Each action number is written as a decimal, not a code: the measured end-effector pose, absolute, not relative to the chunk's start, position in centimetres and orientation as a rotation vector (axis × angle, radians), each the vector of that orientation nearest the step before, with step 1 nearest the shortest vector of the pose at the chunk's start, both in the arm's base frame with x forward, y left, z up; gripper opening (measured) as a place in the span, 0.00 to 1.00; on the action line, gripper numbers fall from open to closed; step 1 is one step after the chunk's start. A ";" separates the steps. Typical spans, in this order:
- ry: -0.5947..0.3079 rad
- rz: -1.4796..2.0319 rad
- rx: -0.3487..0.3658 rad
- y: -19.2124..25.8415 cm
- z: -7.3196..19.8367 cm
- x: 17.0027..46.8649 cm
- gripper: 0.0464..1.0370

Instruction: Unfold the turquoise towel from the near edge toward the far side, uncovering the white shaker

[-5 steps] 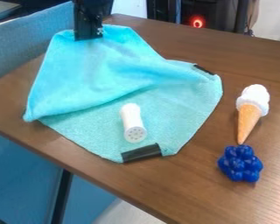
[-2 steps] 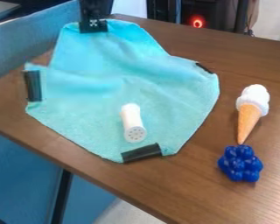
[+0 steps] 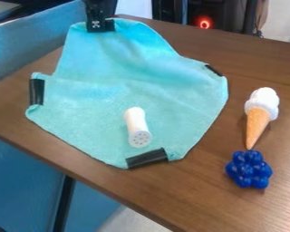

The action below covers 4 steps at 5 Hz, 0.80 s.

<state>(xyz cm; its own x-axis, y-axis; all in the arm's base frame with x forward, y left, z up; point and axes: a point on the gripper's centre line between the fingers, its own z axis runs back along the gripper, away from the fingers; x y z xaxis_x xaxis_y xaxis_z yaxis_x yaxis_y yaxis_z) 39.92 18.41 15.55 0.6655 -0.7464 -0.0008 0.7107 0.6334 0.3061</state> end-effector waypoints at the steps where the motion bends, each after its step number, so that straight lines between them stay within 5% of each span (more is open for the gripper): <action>1: -0.164 -0.820 0.295 18.7 15.7 40.2 0.04; 2: -0.158 -0.773 0.286 19.7 15.3 40.2 0.18; 4: -0.166 -0.663 0.255 20.9 14.5 39.8 0.77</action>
<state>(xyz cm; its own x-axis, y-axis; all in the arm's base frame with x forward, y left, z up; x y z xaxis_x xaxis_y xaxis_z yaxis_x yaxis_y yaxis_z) 39.81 20.90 14.47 0.7764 -0.6262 0.0710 0.5856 0.7585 0.2859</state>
